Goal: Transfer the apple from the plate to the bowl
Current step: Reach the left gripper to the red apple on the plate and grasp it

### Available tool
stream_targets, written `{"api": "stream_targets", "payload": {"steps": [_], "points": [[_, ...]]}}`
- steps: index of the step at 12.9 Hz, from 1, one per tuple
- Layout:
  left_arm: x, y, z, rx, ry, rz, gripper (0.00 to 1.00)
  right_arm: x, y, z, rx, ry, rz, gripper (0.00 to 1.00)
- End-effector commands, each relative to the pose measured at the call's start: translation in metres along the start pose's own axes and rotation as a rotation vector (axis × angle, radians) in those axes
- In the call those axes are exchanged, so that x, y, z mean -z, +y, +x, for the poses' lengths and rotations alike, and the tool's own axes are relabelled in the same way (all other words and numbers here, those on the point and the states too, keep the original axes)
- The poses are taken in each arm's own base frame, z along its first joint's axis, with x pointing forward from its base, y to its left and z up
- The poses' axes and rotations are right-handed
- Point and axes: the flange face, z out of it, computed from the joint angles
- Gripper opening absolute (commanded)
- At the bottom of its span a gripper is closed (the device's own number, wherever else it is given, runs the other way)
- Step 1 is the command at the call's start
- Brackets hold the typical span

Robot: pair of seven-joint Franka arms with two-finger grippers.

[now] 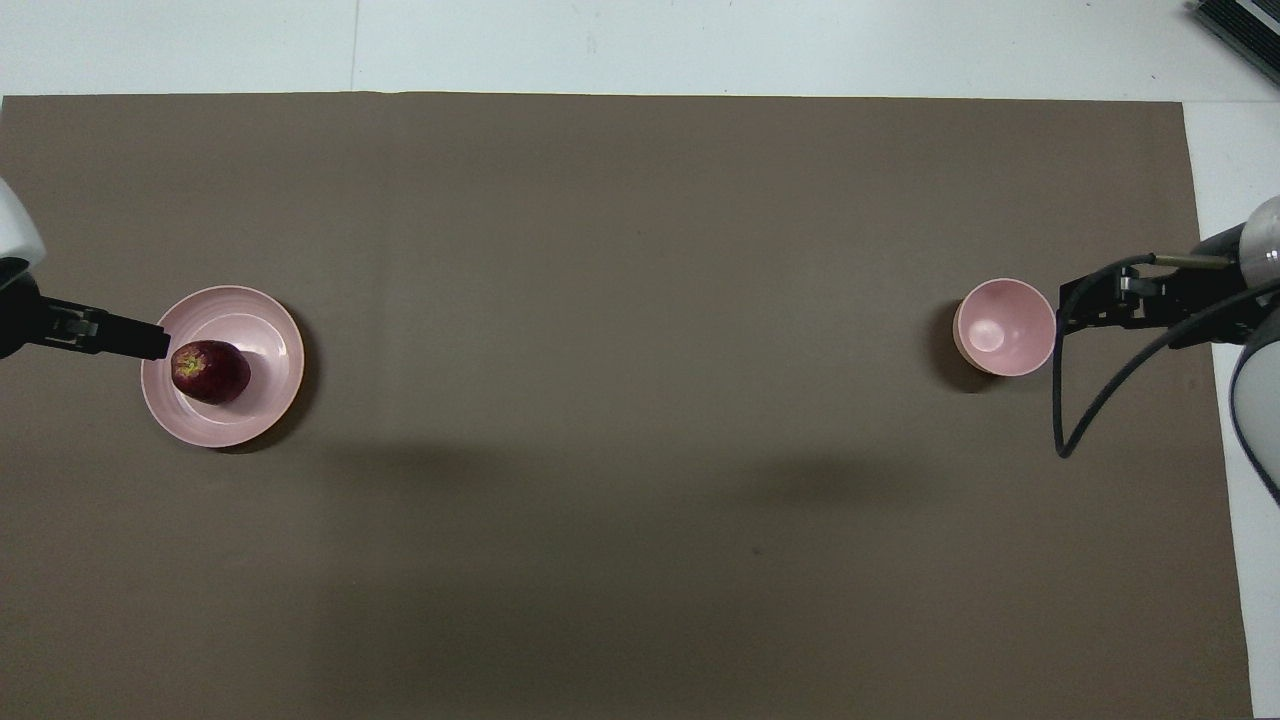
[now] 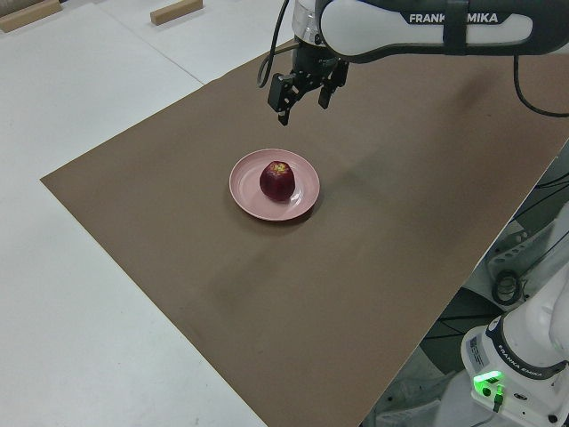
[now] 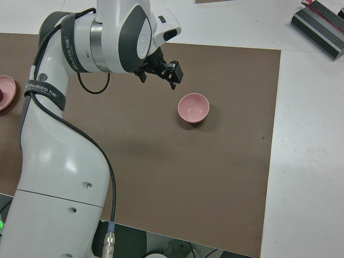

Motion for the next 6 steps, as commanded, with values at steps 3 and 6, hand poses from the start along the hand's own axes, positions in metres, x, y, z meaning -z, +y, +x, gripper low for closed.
{"api": "stream_targets", "payload": {"steps": [3, 6], "points": [[-0.068, -0.015, -0.001, 0.011, 0.046, 0.015, 1.0, 0.003, -0.002, -0.002, 0.032, -0.012, 0.023, 1.0], [-0.1, -0.027, -0.01, 0.013, 0.064, 0.029, 1.0, 0.004, -0.002, -0.003, 0.032, -0.01, 0.023, 1.0]]}}
